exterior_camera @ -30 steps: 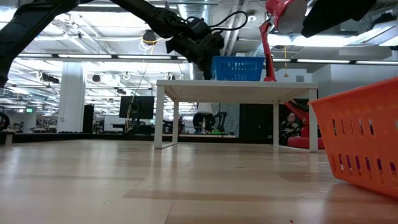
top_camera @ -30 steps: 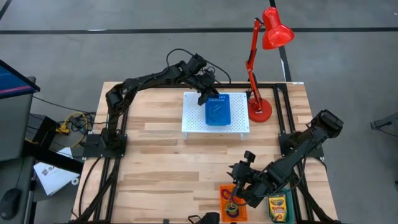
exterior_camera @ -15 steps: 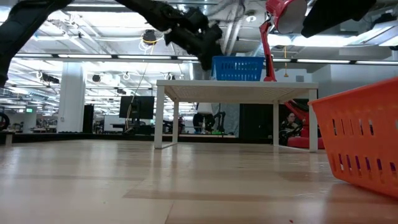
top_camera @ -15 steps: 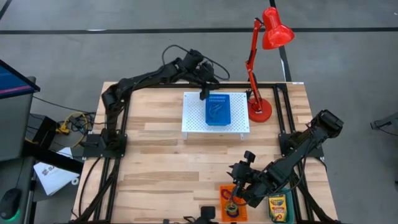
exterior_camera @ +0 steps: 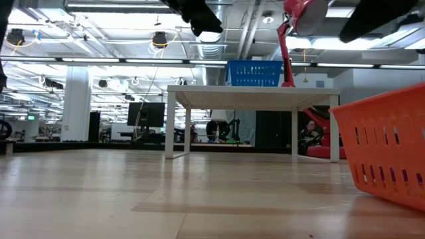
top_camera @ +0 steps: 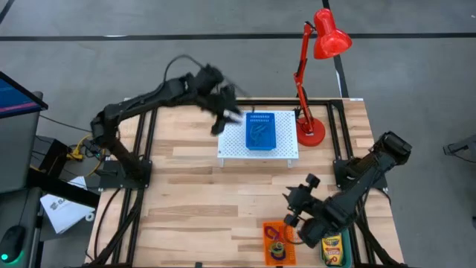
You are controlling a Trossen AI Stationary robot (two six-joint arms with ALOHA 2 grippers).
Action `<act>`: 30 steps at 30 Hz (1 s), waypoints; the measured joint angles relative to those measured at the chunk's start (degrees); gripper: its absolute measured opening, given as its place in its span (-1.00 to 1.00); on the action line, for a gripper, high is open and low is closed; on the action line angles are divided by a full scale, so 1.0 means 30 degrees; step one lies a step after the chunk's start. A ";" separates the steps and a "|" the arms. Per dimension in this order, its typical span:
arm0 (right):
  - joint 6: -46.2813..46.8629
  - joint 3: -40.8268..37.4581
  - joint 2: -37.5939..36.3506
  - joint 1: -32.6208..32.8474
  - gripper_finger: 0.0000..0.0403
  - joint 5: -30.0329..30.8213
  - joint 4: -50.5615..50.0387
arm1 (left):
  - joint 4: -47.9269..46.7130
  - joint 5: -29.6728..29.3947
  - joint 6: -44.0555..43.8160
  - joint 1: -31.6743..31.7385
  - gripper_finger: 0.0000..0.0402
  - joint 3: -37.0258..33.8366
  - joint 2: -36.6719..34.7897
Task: Pick & Place Office Desk Supplies
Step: Put the orange bin on the shelf
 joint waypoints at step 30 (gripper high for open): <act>1.0000 0.0798 -0.0015 0.2600 -0.44 0.1358 -0.8772 | 2.4616 -1.0904 0.1239 -1.8474 -0.39 -1.3262 0.3948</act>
